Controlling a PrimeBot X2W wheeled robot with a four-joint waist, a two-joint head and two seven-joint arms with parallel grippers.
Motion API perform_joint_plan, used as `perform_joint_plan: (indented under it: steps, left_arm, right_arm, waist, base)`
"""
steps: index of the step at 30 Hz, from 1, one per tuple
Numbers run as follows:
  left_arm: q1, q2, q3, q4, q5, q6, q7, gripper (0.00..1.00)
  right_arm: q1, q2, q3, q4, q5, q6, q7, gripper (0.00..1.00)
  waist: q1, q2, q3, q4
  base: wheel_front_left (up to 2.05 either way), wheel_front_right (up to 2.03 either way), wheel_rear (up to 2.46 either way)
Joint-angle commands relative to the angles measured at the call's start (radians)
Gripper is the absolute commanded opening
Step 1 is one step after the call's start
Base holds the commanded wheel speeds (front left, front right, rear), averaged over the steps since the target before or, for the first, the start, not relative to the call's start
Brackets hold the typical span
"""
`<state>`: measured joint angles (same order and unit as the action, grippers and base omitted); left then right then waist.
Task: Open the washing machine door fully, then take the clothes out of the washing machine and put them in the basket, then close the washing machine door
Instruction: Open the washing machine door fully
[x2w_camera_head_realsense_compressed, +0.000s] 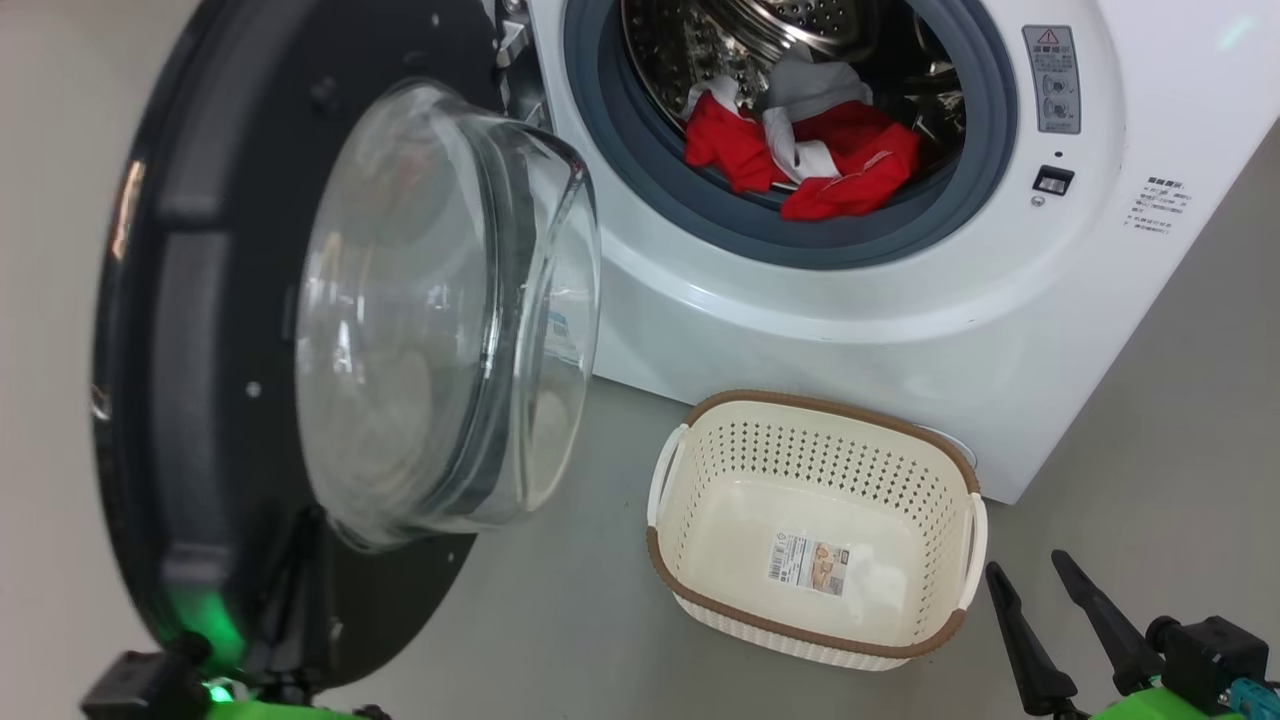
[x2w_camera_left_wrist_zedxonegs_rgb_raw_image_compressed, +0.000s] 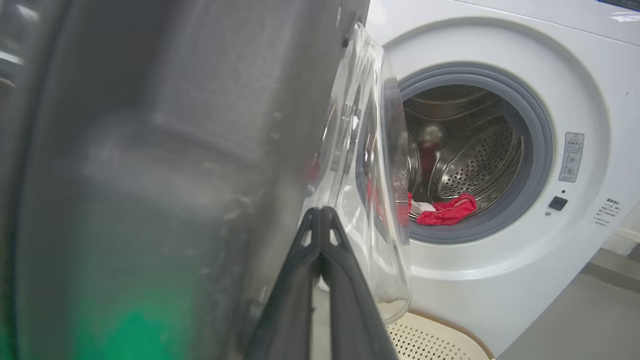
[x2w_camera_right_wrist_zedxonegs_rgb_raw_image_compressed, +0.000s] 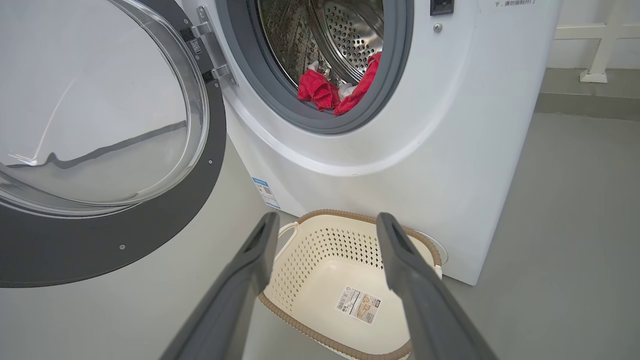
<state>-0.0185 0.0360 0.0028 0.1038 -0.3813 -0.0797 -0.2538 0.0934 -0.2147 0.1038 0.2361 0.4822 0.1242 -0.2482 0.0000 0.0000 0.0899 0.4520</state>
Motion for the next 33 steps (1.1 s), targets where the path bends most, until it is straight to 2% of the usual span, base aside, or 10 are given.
perform_joint_plan:
  steps: [1,21,33]
  left_arm:
    - [-0.053,0.014,0.072,-0.01,0.009,0.0,-0.008,0.0]
    - [-0.214,0.02,0.405,0.146,0.111,-0.039,-0.008,0.0]
    - [-0.298,0.06,0.533,0.248,0.152,-0.05,-0.008,0.0]
  right_arm:
    - [-0.045,-0.023,0.014,-0.025,-0.006,0.007,-0.014,1.0]
    - [-0.072,-0.036,0.016,-0.028,-0.008,0.007,-0.014,1.0]
    - [-0.081,-0.042,0.018,-0.033,-0.011,0.007,-0.014,1.0]
  waist:
    - [0.0,0.0,0.007,-0.002]
    - [0.0,0.0,0.06,-0.025]
    - [0.0,0.0,0.087,-0.036]
  base:
    - [0.0,0.0,0.0]
    - [0.0,0.0,0.0]
    - [0.0,0.0,0.0]
